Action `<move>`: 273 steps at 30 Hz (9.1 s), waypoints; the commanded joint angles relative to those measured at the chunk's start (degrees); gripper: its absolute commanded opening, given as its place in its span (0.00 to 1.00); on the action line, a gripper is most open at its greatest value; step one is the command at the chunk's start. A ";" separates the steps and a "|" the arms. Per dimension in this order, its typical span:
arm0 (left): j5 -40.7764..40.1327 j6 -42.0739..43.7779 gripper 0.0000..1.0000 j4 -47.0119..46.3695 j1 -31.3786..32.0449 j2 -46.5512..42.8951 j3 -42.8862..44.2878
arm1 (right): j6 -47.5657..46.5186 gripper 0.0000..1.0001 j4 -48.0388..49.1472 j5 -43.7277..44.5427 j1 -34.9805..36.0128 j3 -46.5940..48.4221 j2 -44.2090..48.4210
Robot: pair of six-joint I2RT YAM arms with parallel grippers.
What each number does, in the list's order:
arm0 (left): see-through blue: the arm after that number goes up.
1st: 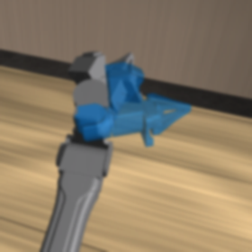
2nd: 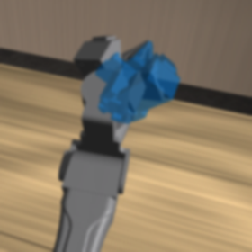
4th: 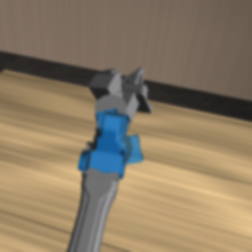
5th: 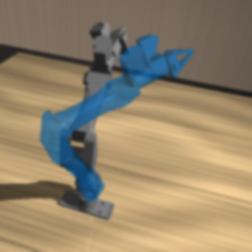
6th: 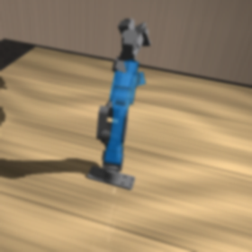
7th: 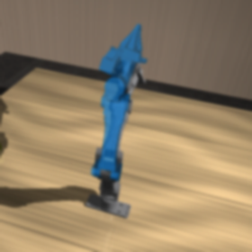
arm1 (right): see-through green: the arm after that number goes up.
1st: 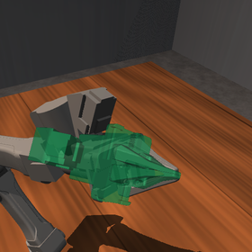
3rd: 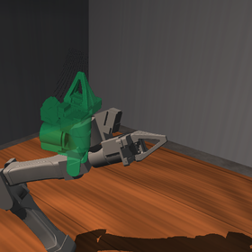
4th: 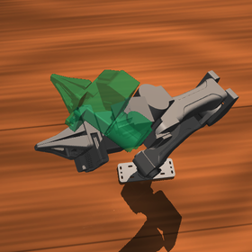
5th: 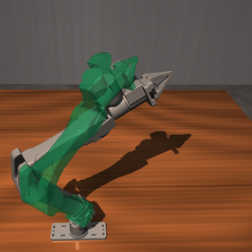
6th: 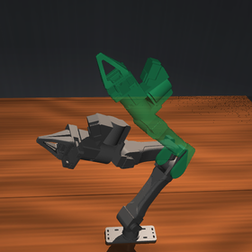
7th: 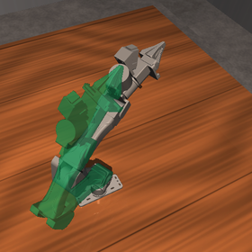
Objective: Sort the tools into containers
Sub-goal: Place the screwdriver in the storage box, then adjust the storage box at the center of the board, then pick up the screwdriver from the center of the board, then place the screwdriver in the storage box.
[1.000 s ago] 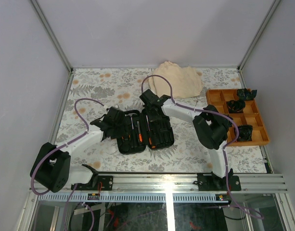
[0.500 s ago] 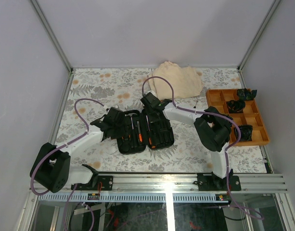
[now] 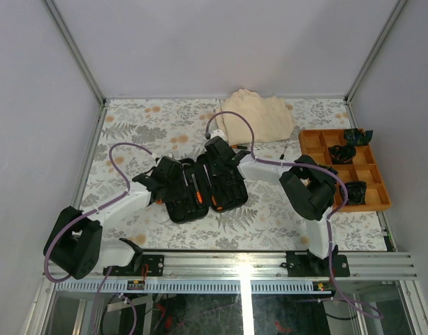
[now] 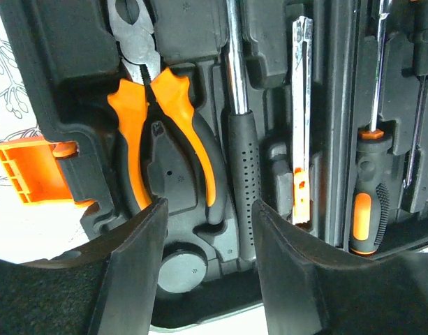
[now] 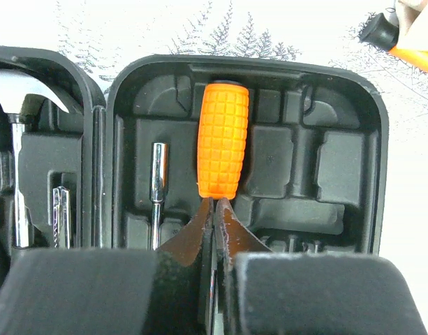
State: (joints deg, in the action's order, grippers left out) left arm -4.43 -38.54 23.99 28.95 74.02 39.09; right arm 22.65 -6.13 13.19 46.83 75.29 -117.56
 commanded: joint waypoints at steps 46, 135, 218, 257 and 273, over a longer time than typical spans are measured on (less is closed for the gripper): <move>-6.52 12.94 0.57 12.31 0.41 -7.34 13.68 | 15.31 0.50 -15.29 -9.74 -5.63 -26.67 42.15; -7.08 10.55 0.57 11.51 0.42 -7.88 11.45 | 2.41 0.33 -12.10 -1.03 -33.80 -2.23 5.90; 2.60 1.81 0.56 -1.05 1.02 -15.58 3.03 | 14.78 0.09 -4.85 -6.74 2.48 -29.17 33.93; 2.07 1.98 0.56 -0.35 1.20 -14.17 3.38 | 11.41 0.32 -10.62 -1.77 2.76 -23.39 32.76; 2.14 2.33 0.56 -0.17 1.37 -13.93 3.64 | 10.36 0.18 -10.03 -2.58 2.80 -21.23 28.07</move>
State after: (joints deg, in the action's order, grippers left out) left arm -2.28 -36.40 25.74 29.93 59.88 42.61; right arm 33.91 -16.05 9.96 49.39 51.57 -89.01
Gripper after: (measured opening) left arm 0.557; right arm 0.191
